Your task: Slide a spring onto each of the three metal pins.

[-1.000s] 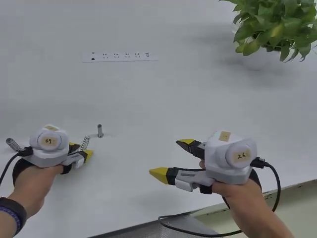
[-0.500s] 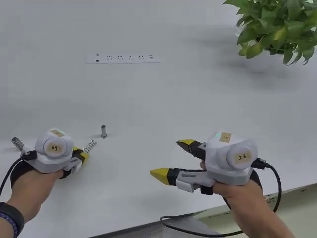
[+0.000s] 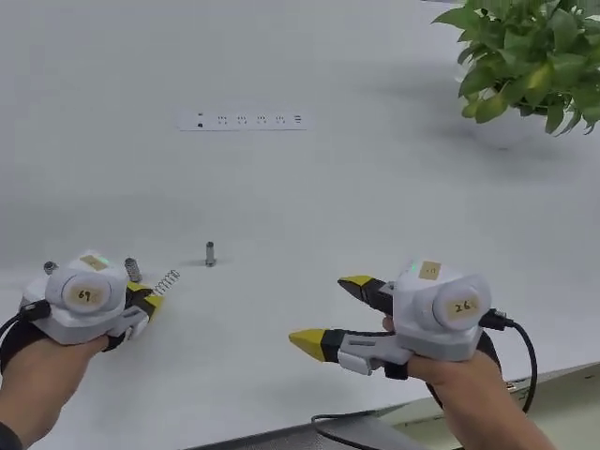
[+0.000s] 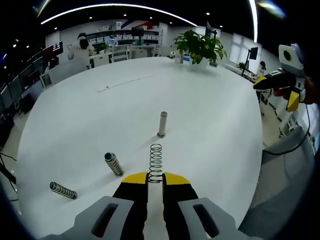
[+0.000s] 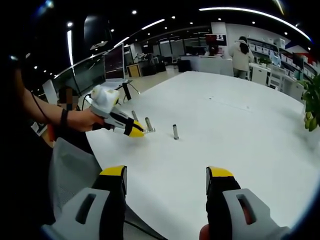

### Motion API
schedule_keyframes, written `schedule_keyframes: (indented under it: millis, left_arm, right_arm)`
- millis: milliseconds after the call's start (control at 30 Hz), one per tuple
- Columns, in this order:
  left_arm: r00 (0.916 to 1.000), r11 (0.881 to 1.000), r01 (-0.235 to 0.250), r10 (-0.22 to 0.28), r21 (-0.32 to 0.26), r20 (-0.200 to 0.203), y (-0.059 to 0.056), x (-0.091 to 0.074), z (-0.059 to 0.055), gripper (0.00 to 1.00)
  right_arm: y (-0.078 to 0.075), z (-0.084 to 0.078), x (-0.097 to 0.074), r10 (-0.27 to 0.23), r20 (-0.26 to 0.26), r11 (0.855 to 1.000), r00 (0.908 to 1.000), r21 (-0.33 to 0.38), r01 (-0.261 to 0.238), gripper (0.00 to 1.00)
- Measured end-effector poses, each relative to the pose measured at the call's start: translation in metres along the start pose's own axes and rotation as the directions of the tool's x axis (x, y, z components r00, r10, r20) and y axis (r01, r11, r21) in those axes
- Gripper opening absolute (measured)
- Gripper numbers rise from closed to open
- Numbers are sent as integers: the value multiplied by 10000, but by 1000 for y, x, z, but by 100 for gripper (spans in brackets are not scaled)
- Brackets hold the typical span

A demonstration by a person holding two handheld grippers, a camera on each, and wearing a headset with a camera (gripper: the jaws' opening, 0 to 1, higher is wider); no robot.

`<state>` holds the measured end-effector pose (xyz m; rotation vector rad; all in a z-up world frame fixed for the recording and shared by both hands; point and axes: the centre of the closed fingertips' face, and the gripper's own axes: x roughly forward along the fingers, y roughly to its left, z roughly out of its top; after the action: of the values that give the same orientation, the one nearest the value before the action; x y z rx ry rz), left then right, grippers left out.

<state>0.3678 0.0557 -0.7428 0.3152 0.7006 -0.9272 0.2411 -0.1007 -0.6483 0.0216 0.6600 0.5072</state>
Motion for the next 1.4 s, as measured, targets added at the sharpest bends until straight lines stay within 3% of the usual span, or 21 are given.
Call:
schedule_keyframes:
  millis: [433,767,1033,1267,1400]
  left_arm:
    - [9991,9999,15,-11,-106,416,3,-24,0,3]
    - [9966,9997,3,-21,224,818,-8,-57,9,3]
    - [9958,9983,41,-93,573,910,-9,-73,5,3]
    - [9939,9973,212,-286,704,1065,-18,-93,10,3]
    - [9918,9943,364,-482,999,1186,-24,-104,14,3]
  right_arm:
    - [13,2,5,298,-40,9994,9995,-157,-299,62]
    - [26,6,13,693,-49,9973,9976,-240,-694,60]
    - [37,8,22,1063,-89,9938,9943,-314,-1065,60]
    - [52,14,35,1709,44,9850,9853,-230,-1708,59]
    - [65,20,46,2261,110,9739,9741,-212,-2258,58]
